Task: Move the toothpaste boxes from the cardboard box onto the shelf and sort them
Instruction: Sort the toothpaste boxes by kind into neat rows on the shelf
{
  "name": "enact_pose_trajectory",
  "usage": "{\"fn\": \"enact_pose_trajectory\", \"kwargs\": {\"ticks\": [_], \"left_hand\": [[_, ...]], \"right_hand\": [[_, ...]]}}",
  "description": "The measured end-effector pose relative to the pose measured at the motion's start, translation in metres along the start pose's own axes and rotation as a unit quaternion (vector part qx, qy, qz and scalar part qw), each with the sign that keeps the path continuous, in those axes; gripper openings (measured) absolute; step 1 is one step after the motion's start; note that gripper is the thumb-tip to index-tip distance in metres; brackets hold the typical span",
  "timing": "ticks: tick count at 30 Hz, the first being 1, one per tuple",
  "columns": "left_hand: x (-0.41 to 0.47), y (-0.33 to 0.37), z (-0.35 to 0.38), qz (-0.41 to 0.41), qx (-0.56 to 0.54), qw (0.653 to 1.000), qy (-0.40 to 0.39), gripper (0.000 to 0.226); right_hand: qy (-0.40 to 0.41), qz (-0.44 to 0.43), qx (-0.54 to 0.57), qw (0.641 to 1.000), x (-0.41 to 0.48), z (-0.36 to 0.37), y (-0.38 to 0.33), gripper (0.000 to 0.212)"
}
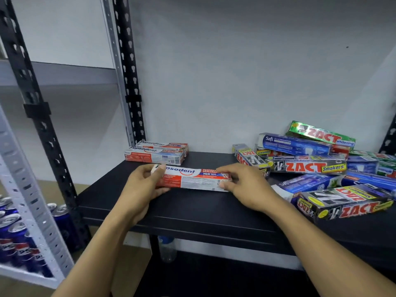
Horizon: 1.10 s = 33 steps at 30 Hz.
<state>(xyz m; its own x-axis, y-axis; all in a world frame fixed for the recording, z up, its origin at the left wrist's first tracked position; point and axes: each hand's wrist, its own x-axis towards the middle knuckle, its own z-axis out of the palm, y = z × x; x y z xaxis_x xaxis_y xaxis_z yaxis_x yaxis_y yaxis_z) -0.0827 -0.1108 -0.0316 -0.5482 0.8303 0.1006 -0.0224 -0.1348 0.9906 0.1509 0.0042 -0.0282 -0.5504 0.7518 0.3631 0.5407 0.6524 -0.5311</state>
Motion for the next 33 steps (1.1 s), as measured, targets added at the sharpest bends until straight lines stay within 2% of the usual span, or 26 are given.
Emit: {"fn": "enact_pose_trajectory", "kwargs": {"ticks": [3, 5, 9, 12, 17, 22, 28, 33], "left_hand": [[-0.001, -0.001, -0.014, 0.056, 0.117, 0.991, -0.025, 0.032], [0.000, 0.000, -0.020, 0.091, 0.217, 0.972, -0.004, 0.037], [0.005, 0.003, -0.029, 0.114, 0.317, 0.941, 0.038, 0.039], [0.012, 0.007, -0.036, 0.119, 0.325, 0.936, 0.058, 0.037], [0.032, 0.008, -0.055, 0.102, 0.322, 0.934, 0.112, 0.034], [0.053, 0.009, -0.070, 0.099, 0.364, 0.914, 0.148, 0.030], [0.076, 0.010, -0.085, 0.111, 0.408, 0.888, 0.181, 0.020], [0.088, 0.011, -0.093, 0.093, 0.385, 0.898, 0.192, 0.024]], "right_hand": [[0.027, 0.029, 0.034, 0.999, 0.007, 0.009, 0.001, 0.043], [0.032, 0.045, 0.032, 0.998, 0.011, 0.010, -0.001, 0.046], [0.001, 0.051, 0.046, 0.998, 0.021, 0.008, -0.005, 0.050], [-0.014, 0.046, 0.063, 0.997, 0.030, 0.015, -0.010, 0.052], [0.010, 0.030, 0.091, 0.995, 0.045, 0.039, -0.026, 0.046], [0.028, 0.016, 0.092, 0.995, 0.061, 0.063, -0.042, 0.041], [0.007, -0.044, 0.047, 0.998, 0.079, 0.078, -0.061, 0.037], [-0.039, -0.071, 0.031, 0.996, 0.097, 0.080, -0.066, 0.040]]}}
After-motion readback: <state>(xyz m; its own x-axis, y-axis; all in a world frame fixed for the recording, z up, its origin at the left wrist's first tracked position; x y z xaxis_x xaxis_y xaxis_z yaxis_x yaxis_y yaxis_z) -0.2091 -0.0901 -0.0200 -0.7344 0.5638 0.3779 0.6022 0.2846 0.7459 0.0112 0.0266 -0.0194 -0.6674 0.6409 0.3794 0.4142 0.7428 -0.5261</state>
